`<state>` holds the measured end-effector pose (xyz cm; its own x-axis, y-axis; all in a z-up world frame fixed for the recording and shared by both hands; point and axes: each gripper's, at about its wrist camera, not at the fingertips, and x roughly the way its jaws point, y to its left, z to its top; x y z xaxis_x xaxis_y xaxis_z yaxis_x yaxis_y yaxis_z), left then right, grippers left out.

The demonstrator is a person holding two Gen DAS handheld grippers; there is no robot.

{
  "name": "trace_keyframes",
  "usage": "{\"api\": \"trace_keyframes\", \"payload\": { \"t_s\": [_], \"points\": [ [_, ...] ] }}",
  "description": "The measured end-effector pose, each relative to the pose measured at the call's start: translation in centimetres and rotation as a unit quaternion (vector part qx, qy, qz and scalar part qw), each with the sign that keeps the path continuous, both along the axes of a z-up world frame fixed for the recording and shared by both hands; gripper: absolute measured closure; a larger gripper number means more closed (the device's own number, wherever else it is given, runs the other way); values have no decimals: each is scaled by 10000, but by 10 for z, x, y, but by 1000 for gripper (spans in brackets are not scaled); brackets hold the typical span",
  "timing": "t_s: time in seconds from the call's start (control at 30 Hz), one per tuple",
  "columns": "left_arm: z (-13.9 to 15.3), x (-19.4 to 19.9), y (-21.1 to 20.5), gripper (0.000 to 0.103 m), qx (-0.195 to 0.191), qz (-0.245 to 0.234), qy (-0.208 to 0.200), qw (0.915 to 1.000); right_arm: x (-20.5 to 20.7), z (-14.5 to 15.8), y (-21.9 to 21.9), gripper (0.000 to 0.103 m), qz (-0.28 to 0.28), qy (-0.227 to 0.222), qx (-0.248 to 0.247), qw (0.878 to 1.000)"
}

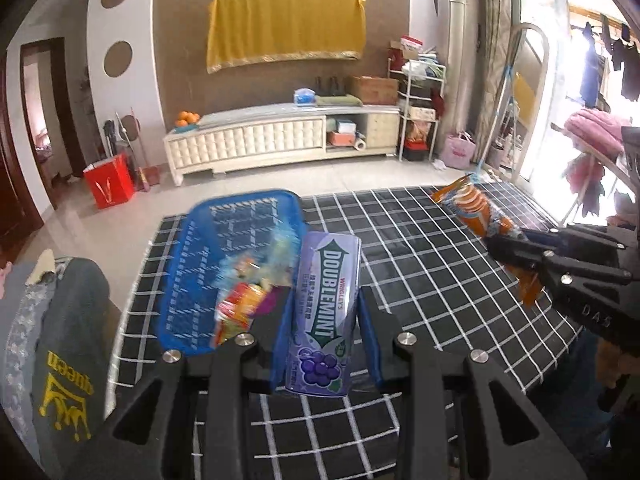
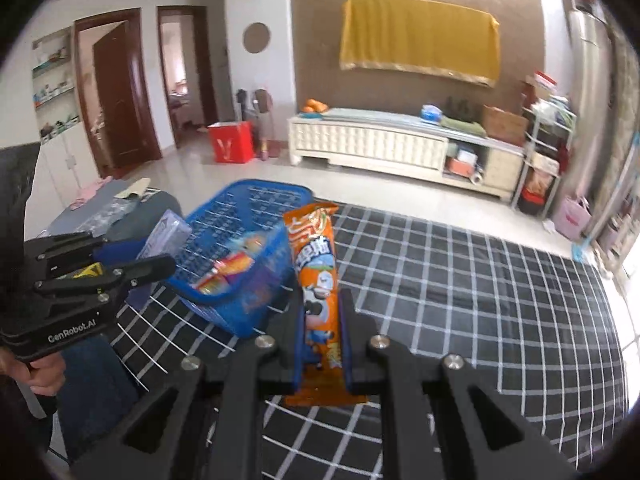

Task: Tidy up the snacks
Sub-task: 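Drop the gum pack into the basket while the right tool carries the candy bar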

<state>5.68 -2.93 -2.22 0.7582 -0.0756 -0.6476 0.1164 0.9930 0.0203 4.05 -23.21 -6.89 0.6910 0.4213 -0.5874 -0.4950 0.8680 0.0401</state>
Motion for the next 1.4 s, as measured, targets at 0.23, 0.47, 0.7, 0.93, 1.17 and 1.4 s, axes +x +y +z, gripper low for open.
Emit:
{"api": "trace_keyframes", "payload": {
  "t_s": [0.23, 0.47, 0.7, 0.93, 1.17, 1.4],
  "points": [
    [16, 19, 32, 73, 101, 217, -160, 9996, 14, 6, 42, 85, 333, -75, -27, 9994],
    [-5, 52, 50, 73, -167, 343, 135, 9992, 32, -7, 70, 84, 562, 59, -66, 9984],
    [-46, 87, 57, 73, -563, 368, 669, 9955, 52, -33, 76, 84, 507, 417, -25, 9978],
    [-81, 111, 43, 73, -688, 242, 1116, 9911, 65, -51, 66, 84, 290, 745, 0, 9968],
    [-85, 109, 23, 57, -600, -65, 1181, 9912, 61, -54, 56, 84, 189, 884, 77, 9959],
    [-61, 91, 29, 50, -497, 91, 919, 9945, 53, -40, 53, 84, 200, 847, 233, 9959]
  ]
}}
